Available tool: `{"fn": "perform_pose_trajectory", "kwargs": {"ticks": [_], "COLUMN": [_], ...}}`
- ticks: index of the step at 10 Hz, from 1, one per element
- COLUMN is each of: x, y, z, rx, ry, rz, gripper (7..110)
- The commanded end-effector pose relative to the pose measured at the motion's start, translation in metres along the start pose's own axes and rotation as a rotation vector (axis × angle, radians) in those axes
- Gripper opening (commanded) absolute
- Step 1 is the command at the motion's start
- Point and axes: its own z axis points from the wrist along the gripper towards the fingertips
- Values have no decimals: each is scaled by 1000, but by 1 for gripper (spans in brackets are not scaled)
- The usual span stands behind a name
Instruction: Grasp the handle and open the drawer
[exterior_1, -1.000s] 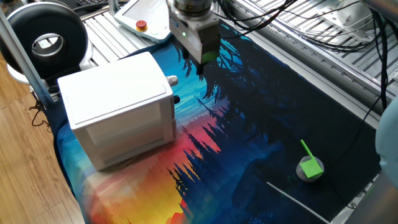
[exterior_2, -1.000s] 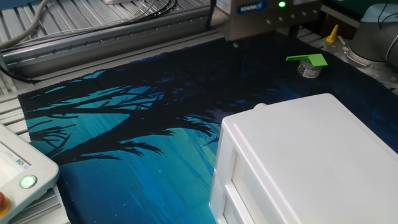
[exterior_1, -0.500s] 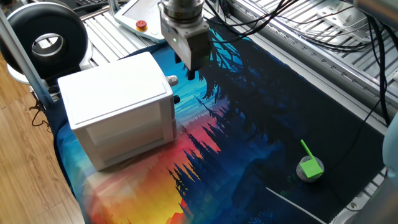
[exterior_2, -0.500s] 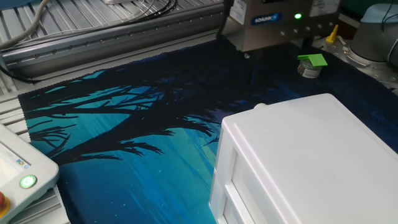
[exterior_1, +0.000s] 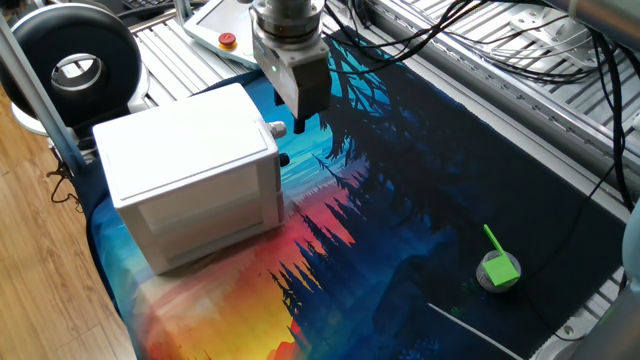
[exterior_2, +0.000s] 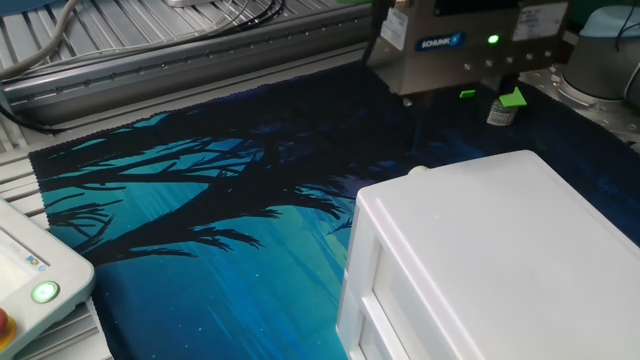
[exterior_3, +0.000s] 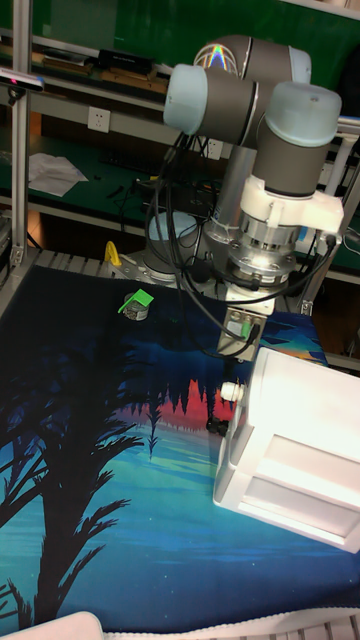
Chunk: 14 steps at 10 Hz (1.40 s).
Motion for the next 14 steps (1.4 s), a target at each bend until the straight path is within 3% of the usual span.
{"fn": "perform_pose_trajectory", "kwargs": {"ticks": [1, 5, 10, 14], "x": [-5, -13, -4, -7], "y": [-7, -10, -13, -1], "z": [8, 24, 34, 36], "rx": [9, 13, 29, -11], "ry": [-16, -31, 15, 14], "rz": [8, 26, 40, 8], "gripper": [66, 66, 66, 66]}}
